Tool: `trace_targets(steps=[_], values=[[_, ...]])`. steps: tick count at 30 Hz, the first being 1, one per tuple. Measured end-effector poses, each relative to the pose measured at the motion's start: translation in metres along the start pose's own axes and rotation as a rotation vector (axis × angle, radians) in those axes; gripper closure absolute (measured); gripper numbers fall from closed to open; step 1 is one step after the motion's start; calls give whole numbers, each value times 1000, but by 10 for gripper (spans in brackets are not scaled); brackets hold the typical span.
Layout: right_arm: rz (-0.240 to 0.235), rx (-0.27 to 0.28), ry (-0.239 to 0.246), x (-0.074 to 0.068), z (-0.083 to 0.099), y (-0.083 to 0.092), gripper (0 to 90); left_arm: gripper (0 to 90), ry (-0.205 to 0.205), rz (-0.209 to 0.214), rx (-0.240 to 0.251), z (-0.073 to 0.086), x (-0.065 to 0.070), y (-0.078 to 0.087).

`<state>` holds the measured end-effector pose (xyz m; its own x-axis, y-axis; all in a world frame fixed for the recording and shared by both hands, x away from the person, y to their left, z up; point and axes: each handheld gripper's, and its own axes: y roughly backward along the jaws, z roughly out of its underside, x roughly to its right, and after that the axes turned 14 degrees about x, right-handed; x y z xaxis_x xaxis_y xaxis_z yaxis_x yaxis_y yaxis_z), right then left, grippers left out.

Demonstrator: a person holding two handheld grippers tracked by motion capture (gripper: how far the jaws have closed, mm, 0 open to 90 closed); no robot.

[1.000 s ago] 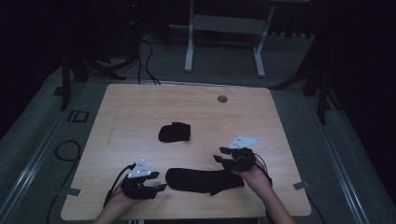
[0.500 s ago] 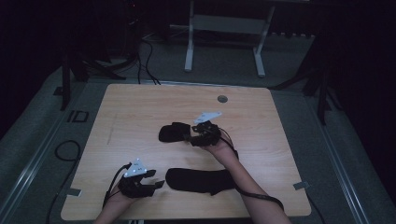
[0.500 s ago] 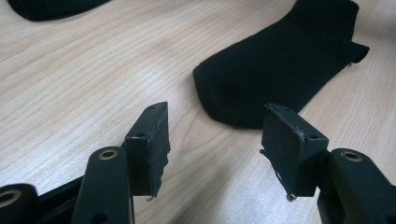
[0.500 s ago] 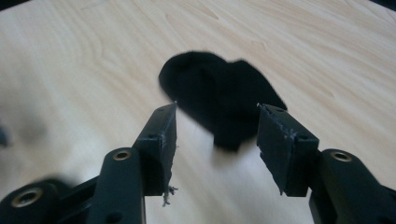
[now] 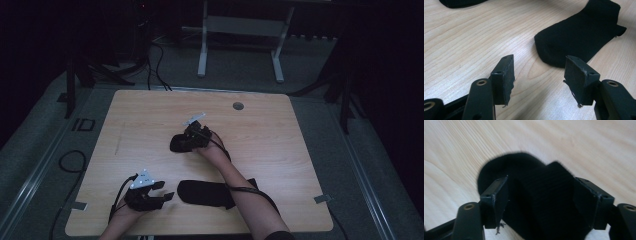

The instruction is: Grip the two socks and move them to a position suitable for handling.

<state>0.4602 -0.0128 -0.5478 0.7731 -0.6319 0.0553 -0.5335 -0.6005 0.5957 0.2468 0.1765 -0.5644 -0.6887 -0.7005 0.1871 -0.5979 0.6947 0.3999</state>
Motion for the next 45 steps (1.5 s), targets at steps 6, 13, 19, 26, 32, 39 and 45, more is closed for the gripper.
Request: trace_targets(steps=[6,13,19,26,32,39,45], values=[[49,15,62,-8,9,0,505,415,3,-1,3,-1,0,0],[83,14,111,-8,11,3,753,415,7,-4,-2,-1,1,-2],[55,20,109,-7,8,16,787,415,18,-4,-4,-1,0,-3],[22,53,123,-12,17,49,787,401,19,-10,-7,-4,1,-8],[-1,102,113,-19,28,90,787,388,26,-21,11,-16,2,-15],[-9,146,128,-28,40,132,786,380,32,19,44,-41,12,-34],[-3,181,131,-30,48,157,785,365,-8,45,38,-63,28,-60]])
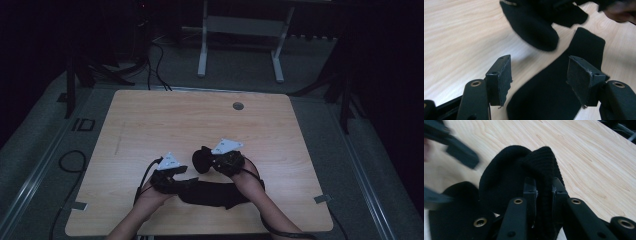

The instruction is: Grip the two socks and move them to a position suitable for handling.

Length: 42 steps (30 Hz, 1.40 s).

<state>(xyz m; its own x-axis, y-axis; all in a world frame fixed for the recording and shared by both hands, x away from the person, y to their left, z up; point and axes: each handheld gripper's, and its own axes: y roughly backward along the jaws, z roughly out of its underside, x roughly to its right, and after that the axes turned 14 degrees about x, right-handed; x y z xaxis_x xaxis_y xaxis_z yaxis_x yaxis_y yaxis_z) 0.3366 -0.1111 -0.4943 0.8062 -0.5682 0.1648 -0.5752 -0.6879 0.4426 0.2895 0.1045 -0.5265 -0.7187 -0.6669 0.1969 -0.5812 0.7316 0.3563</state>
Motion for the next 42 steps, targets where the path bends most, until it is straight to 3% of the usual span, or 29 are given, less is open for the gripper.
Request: trace_targets(steps=[8,10,13,15,20,22,23,24,25,26,33,38,42], values=[[3,17,-8,3,6,15,784,376,1,3,-16,-21,3,-28],[2,19,-8,3,7,17,784,486,-27,-5,-25,-24,4,-33],[8,27,-18,6,9,22,783,752,-69,-31,-44,-30,7,-41],[8,31,-29,9,10,26,782,804,-75,-25,-56,-33,7,-43],[9,48,-53,18,16,37,777,819,-94,-18,-54,-39,9,-44],[14,50,-58,21,19,40,789,821,-117,-54,-73,-39,9,-44],[44,41,-45,23,20,43,799,822,-131,-79,-77,-38,8,-43],[69,34,-35,25,21,44,800,823,-123,-86,-80,-37,4,-41],[77,34,-48,30,23,48,805,822,-86,-81,-78,-35,-2,-39],[79,43,-86,35,25,51,807,823,-67,-92,-79,-33,-7,-37],[169,56,-137,64,33,72,807,822,-38,-138,-95,-25,-27,-21],[173,52,-211,81,43,81,803,822,-37,-146,-110,-21,-34,-13],[155,22,-224,81,54,76,795,822,-43,-152,-139,-19,-38,-13]])
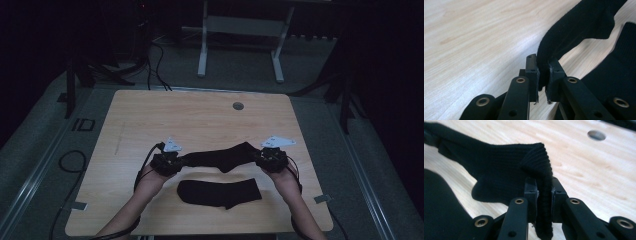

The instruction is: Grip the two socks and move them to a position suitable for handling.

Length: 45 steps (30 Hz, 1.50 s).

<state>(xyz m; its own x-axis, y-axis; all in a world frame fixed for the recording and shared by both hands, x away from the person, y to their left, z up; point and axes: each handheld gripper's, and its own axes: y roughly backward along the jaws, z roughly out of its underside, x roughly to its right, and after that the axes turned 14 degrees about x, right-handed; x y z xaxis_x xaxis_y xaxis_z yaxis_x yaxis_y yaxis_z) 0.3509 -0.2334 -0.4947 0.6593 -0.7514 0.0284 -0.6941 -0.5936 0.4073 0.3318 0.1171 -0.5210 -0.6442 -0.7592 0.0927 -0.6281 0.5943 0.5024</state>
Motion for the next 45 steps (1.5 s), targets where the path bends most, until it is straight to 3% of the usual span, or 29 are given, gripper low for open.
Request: trace_targets(steps=[4,11,16,18,19,23,29,30,32,35,37,45], values=[[-16,-31,-17,2,10,-8,780,821,5,-7,-35,4,-5,-2],[-15,-87,-63,10,26,-17,763,818,33,30,-95,10,-11,-11],[-1,-123,-99,17,35,-20,652,743,31,15,-106,11,-16,-19],[12,-128,-115,21,37,-19,598,673,44,-6,-95,11,-19,-20],[20,-130,-121,23,37,-18,593,607,45,-21,-89,11,-20,-20],[35,-124,-135,29,38,-15,596,483,32,-86,-66,11,-25,-17],[26,-109,-95,23,32,-17,720,482,25,-160,-22,9,-28,-9],[25,-107,-92,22,30,-18,732,486,23,-160,-10,9,-27,-7],[10,-103,-85,19,26,-22,783,587,9,-141,-8,8,-24,-7],[-16,-112,-63,14,22,-32,874,793,6,-102,-39,9,-20,-11],[-25,-117,-53,10,20,-41,894,857,2,-81,-61,11,-17,-16],[-16,-201,2,5,33,-69,895,889,-3,-55,-112,19,-17,-30]])
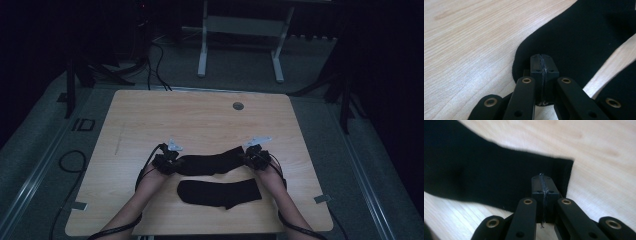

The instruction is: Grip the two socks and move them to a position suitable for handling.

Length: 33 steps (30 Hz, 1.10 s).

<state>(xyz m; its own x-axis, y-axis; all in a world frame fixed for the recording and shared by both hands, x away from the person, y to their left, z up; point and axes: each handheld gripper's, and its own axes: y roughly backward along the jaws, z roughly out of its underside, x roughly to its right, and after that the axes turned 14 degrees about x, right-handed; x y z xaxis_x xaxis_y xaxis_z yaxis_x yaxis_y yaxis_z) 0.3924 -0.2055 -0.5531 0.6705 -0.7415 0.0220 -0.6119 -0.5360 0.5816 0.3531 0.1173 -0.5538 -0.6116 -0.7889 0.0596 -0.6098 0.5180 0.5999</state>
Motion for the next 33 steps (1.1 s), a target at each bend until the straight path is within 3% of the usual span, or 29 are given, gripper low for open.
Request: trace_targets(steps=[9,21,24,26,31,33], values=[[5,44,-25,0,16,16,894,888,14,23,36,0,-5,-8],[0,42,-53,7,25,30,883,887,7,38,37,-6,0,-16],[0,37,-39,6,24,29,860,881,24,55,37,-6,-2,-16],[-13,39,-46,6,23,29,805,807,26,76,39,-7,-2,-14],[-25,62,-46,4,15,37,737,725,27,96,77,-10,1,0],[-25,74,-43,4,12,43,713,662,11,96,86,-12,3,7]])
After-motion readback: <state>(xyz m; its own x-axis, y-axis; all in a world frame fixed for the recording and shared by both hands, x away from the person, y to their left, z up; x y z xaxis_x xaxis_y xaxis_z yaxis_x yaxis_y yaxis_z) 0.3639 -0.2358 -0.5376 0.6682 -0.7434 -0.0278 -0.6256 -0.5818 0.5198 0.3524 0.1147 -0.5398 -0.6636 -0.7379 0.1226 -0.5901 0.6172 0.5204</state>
